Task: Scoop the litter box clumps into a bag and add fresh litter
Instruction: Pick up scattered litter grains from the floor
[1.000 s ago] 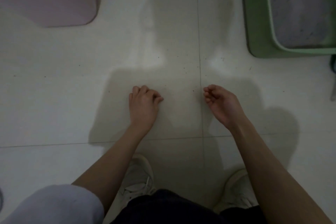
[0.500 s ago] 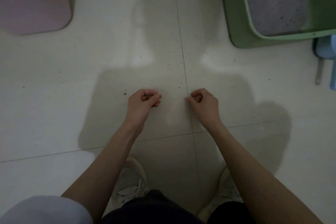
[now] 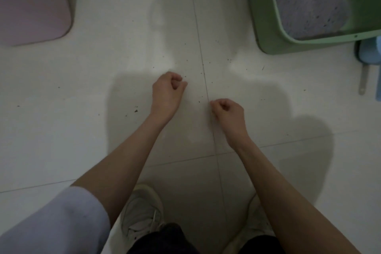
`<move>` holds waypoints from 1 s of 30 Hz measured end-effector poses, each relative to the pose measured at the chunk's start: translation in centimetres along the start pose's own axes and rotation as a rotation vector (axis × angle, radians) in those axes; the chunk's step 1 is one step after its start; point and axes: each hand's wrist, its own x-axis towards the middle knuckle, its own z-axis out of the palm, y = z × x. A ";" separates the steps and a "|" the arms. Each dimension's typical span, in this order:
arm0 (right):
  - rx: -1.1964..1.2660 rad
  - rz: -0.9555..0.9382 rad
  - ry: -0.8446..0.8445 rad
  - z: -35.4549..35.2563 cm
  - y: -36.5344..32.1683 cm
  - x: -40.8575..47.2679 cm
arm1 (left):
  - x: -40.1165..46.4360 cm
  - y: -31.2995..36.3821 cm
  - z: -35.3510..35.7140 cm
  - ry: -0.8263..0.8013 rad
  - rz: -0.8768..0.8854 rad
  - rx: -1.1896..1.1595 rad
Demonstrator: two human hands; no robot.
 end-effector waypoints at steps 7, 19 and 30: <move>0.684 0.216 -0.153 -1.5 -3.3 2.7 | 2.7 0.4 1.1 -0.020 0.068 0.183; -0.550 -0.264 0.024 0.5 -2.8 6.1 | 2.0 1.1 -0.7 -0.101 -0.356 -0.596; 0.657 0.153 -0.185 -1.2 -5.0 5.8 | 2.3 1.4 1.1 -0.112 -0.035 0.230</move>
